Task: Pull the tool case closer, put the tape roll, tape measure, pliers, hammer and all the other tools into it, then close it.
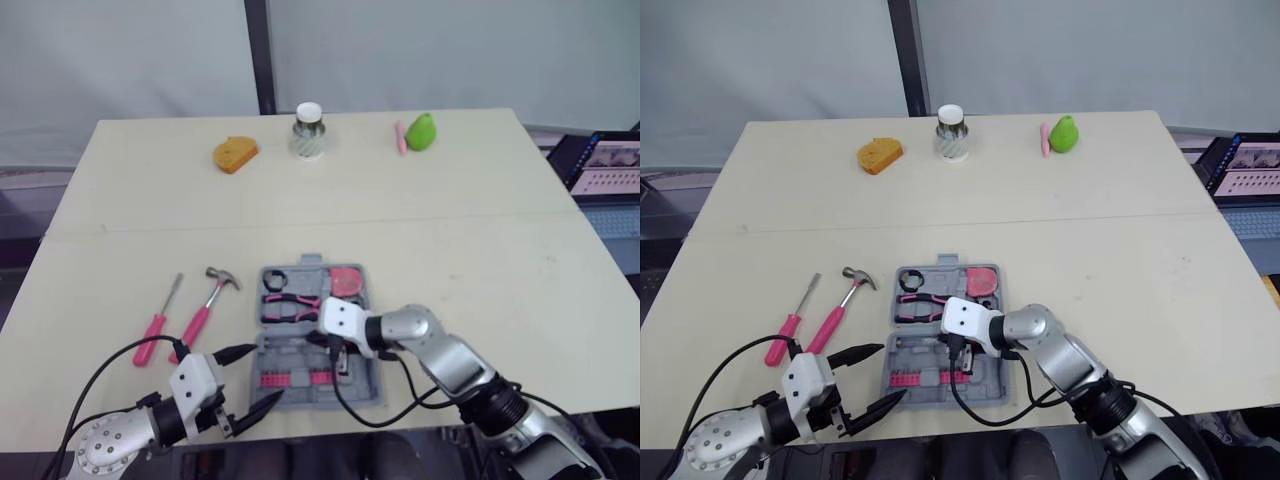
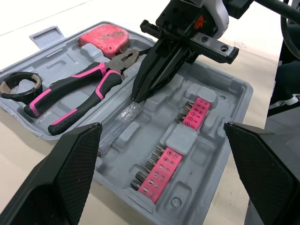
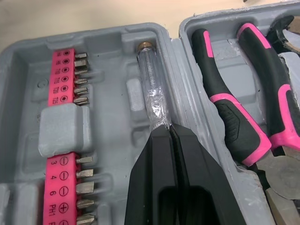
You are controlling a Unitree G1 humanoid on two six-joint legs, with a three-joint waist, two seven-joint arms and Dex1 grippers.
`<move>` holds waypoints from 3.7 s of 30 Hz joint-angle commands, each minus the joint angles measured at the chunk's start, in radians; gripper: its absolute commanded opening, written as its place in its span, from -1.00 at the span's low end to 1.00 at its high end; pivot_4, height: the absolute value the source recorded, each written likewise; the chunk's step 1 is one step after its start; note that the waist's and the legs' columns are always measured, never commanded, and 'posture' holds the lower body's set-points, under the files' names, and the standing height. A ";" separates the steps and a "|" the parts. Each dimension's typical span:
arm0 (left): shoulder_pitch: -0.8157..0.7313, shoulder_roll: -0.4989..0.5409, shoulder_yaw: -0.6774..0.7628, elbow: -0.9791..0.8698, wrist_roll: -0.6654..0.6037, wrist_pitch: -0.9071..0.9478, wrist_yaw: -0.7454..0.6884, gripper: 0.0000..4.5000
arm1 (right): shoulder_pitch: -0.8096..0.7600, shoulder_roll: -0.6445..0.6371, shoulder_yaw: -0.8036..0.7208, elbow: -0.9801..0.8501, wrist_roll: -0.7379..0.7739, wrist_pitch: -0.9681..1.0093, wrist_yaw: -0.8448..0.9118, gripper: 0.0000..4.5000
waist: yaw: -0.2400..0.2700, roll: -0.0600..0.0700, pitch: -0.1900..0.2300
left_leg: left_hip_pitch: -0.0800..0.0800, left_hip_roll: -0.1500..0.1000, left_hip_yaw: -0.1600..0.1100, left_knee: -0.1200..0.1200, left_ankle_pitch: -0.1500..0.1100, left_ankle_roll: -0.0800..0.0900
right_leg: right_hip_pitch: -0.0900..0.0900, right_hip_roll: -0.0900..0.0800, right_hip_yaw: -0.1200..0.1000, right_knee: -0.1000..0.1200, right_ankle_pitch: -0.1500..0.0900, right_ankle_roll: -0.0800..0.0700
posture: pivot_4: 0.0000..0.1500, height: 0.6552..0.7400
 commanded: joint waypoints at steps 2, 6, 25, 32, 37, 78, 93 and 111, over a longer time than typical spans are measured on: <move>-0.001 -0.006 -0.002 -0.009 0.001 -0.018 0.003 1.00 | 0.010 -0.029 0.085 0.041 -0.101 0.000 0.013 -0.96 | 0.000 0.000 -0.001 | 0.000 0.000 0.000 0.000 0.000 0.000 | 0.000 0.000 0.000 0.000 0.000 0.000 | 1.00 1.00; 0.000 -0.007 -0.002 -0.008 0.001 -0.018 0.005 1.00 | 0.003 -0.034 0.116 0.045 -0.145 -0.012 0.021 -0.96 | 0.000 -0.001 -0.004 | 0.001 0.000 0.000 0.000 0.000 0.000 | 0.000 0.000 0.000 0.000 0.000 0.000 | 1.00 1.00; 0.000 -0.019 -0.007 0.004 0.008 -0.023 0.010 1.00 | -0.002 -0.008 0.179 0.115 -0.234 -0.015 0.066 -0.96 | -0.002 -0.002 -0.013 | 0.011 0.002 0.000 -0.003 -0.002 -0.003 | 0.009 0.002 0.000 -0.002 -0.002 -0.003 | 1.00 1.00; -0.005 -0.019 -0.007 0.013 0.008 -0.028 0.009 1.00 | -0.004 0.003 0.175 0.135 -0.245 -0.032 0.061 -0.96 | -0.003 -0.002 -0.016 | 0.016 0.005 0.000 -0.004 -0.004 -0.005 | 0.016 0.005 0.000 -0.006 -0.002 -0.004 | 1.00 1.00; -0.017 -0.015 0.014 0.024 -0.013 -0.022 0.005 1.00 | -0.011 0.042 0.050 0.098 -0.125 -0.046 0.070 -0.96 | -0.005 -0.002 -0.016 | 0.016 0.009 0.000 -0.004 -0.005 -0.007 | 0.016 0.010 0.001 -0.007 -0.003 -0.005 | 1.00 1.00; -0.274 0.235 0.593 0.827 -0.114 -0.022 -0.047 1.00 | 0.378 -0.410 -1.034 0.434 0.474 -0.113 0.184 0.99 | 0.002 0.000 0.011 | 0.012 0.013 0.007 -0.002 -0.007 -0.008 | 0.010 0.013 0.006 -0.005 -0.003 -0.006 | 1.00 1.00; -0.246 -0.037 0.446 0.324 -0.128 0.241 0.256 1.00 | 0.116 -0.261 -0.606 -0.252 0.602 0.204 0.099 0.99 | 0.015 -0.003 0.014 | 0.012 0.014 0.007 0.002 -0.009 -0.008 | 0.009 0.013 0.006 -0.004 -0.003 -0.006 | 1.00 1.00; -0.536 -0.029 0.105 0.318 0.044 0.468 0.326 1.00 | 0.025 -0.233 -0.464 -0.359 0.589 0.231 0.079 0.99 | 0.023 -0.004 0.014 | 0.011 0.014 0.007 0.003 -0.009 -0.008 | 0.008 0.014 0.006 -0.003 -0.003 -0.006 | 1.00 1.00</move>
